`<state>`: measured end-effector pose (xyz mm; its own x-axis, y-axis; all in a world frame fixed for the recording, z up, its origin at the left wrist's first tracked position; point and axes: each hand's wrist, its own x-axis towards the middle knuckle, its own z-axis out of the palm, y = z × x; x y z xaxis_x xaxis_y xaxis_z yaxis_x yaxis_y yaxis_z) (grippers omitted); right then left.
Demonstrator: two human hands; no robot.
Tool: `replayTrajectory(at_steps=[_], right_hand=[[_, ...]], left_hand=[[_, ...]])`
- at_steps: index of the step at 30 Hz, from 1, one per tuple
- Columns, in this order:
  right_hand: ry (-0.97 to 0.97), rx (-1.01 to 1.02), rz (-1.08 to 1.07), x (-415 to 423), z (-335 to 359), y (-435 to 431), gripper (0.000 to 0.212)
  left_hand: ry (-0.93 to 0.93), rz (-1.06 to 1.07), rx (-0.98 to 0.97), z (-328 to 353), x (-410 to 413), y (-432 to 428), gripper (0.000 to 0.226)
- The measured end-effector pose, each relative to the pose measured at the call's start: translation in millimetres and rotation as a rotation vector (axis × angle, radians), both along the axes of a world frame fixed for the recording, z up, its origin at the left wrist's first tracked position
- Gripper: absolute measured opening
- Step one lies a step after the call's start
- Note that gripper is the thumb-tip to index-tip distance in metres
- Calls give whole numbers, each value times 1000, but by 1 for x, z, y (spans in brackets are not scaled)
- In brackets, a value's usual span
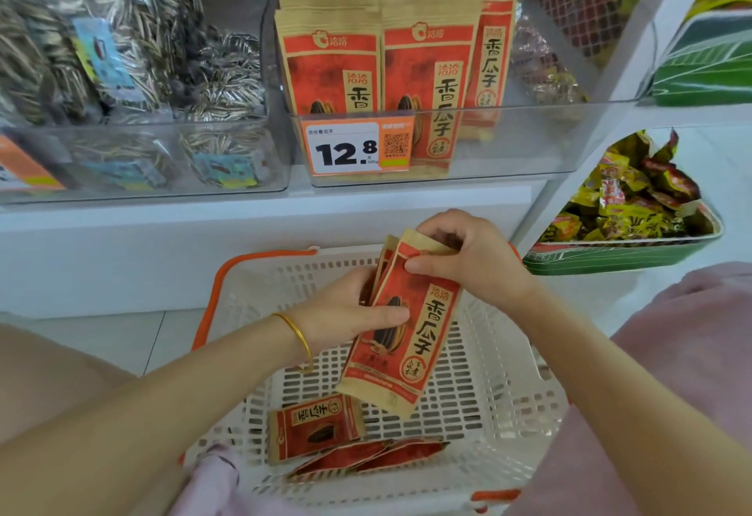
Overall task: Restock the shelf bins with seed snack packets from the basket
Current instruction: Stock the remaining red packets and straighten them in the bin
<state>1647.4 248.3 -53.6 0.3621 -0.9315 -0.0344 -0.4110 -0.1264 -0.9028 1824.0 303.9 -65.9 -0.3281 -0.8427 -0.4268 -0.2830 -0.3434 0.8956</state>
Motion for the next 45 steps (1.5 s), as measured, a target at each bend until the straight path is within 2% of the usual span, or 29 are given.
replayTrajectory(at_steps=[2, 4, 6, 8, 11, 13, 14, 16, 18, 20, 22, 24, 26, 28, 30, 33, 36, 38, 45], right_hand=[[42, -64, -161, -11, 1, 0, 29], [-52, 146, -221, -28, 7, 5, 54], [-206, 392, -71, -44, 11, 14, 84], [-294, 421, 70, -49, 15, 23, 97], [-453, 267, 64, -54, 36, 16, 82], [-513, 181, -8, -64, 60, 0, 72], [-525, 141, -53, -70, 74, -10, 73], [-516, 19, -137, -78, 101, -36, 79], [-436, -149, -200, -80, 124, -62, 80], [-295, -288, -210, -78, 139, -86, 78], [-136, -320, -205, -73, 140, -109, 73], [-25, -187, -167, -69, 129, -131, 75], [81, 16, -110, -64, 114, -153, 88], [272, 117, -73, -60, 105, -170, 101], [407, 180, -80, -55, 104, -179, 99], [342, 260, -93, -47, 104, -183, 105], [228, 95, -179, -44, 101, -189, 102], [160, 68, -229, -40, 100, -184, 100], [323, 164, -154, -40, 103, -171, 97]], left_hand=[[-83, 6, -75, 4, -2, -2, 37], [-106, 44, -137, 14, -6, -7, 41], [-73, 76, -219, 29, -15, -16, 43], [-18, 54, -341, 50, -31, -27, 33], [-88, 21, -540, 90, -57, -46, 22], [-167, 99, -708, 116, -67, -60, 17], [-227, 164, -813, 128, -68, -68, 19], [-467, 261, -1072, 152, -64, -83, 34], [-789, 235, -1274, 169, -54, -101, 38], [-1025, 114, -1268, 176, -46, -119, 53], [-1157, 11, -1175, 177, -42, -130, 68], [-1251, -38, -1094, 173, -40, -135, 66], [-1311, -54, -1023, 169, -39, -135, 56], [-1328, -51, -992, 168, -40, -134, 53], [-1324, -58, -961, 169, -43, -134, 52], [-1325, -65, -938, 171, -44, -133, 52], [-1330, -79, -952, 170, -42, -135, 52], [-1333, -84, -968, 168, -41, -136, 53], [-1333, -78, -977, 168, -41, -134, 54]])
